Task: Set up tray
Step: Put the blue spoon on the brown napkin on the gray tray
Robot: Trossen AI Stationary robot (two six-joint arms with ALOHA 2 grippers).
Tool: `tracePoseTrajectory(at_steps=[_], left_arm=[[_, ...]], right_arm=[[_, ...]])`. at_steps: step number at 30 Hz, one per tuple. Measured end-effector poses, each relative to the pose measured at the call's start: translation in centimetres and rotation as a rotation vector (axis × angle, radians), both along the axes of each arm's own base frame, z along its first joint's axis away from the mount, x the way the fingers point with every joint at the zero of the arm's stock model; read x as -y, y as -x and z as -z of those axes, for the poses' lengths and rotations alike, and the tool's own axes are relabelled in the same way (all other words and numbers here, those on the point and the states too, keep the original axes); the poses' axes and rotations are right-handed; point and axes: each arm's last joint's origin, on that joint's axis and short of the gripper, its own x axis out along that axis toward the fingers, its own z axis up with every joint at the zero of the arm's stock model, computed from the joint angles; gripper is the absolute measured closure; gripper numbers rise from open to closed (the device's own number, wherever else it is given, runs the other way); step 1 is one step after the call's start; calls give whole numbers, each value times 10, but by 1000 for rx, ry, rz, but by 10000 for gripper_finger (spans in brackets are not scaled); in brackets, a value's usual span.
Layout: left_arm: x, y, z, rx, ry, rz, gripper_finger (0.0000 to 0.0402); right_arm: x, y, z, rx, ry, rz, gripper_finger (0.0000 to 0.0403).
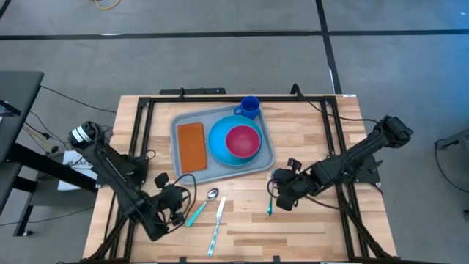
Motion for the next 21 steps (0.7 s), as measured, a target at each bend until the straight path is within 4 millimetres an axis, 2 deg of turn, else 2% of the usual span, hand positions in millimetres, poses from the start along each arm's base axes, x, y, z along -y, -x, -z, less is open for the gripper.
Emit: tracePoseTrajectory(at_steps=[6, 13, 18, 21], left_arm=[[-3, -23, 16, 23, 165, -177, 262], [7, -41, 19, 68, 290, -131, 255], [3, -46, 28, 49, 249, -149, 255], [2, -55, 42, -12, 222, -124, 255]], right_arm=[[13, 3, 3, -99, -7, 39, 264], [11, 4, 5, -94, -36, 80, 227], [13, 5, 9, -85, -13, 92, 212], [12, 5, 11, -80, -16, 91, 212]])
